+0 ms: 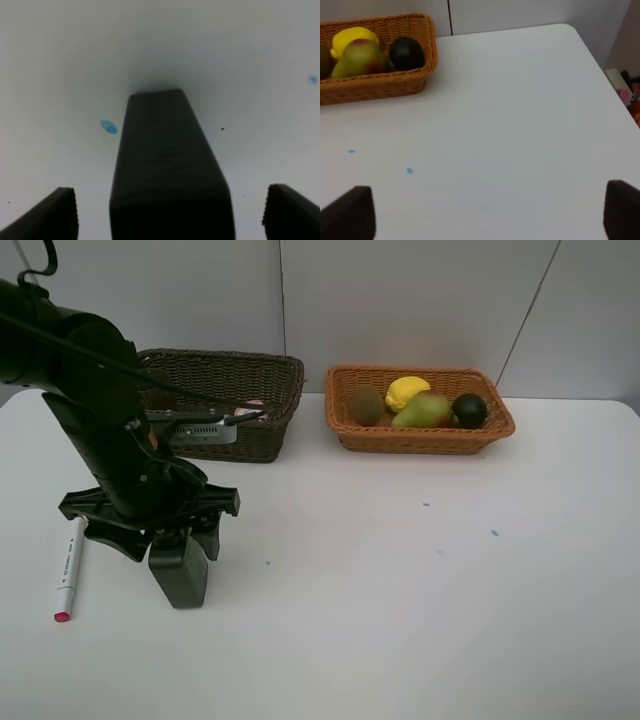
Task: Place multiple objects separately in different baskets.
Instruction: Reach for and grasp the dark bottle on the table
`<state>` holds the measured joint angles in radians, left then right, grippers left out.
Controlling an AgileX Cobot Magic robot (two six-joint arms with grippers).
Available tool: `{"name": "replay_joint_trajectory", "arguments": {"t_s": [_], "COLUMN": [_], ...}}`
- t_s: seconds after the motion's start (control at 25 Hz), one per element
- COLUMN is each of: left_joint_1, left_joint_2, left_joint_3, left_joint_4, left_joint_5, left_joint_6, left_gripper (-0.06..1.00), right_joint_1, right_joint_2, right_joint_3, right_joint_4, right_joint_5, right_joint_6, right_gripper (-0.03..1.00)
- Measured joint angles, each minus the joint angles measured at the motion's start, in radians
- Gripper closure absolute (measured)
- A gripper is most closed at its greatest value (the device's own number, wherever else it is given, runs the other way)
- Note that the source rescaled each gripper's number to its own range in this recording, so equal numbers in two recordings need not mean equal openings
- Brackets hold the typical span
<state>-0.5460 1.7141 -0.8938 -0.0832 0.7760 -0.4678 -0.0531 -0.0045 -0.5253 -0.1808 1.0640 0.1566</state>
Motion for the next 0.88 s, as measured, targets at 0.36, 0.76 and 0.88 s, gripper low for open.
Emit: {"name": "replay_joint_trajectory", "arguments": {"t_s": [0.36, 0.76, 0.88], "left_joint_1": [0.0, 0.0, 0.0], "left_joint_2": [0.0, -0.009, -0.061], "left_joint_3": [0.0, 0.001, -0.001], "left_joint_4": [-0.011, -0.015, -0.016], "left_joint_5": [0.0, 0.003, 0.019], "left_joint_6": [0.0, 0.0, 0.0], "left_gripper": [0.45, 0.45, 0.45], "right_joint_1": [0.0, 0.0, 0.0], "right_joint_2": [0.0, 0.0, 0.0], "right_joint_3": [0.0, 0.0, 0.0], "right_joint_4": [0.0, 0.0, 0.0], "right_joint_5": [0.0, 0.0, 0.0], "right_joint_6": [0.0, 0.0, 0.0], "right_gripper": [-0.03, -0.03, -0.03]}}
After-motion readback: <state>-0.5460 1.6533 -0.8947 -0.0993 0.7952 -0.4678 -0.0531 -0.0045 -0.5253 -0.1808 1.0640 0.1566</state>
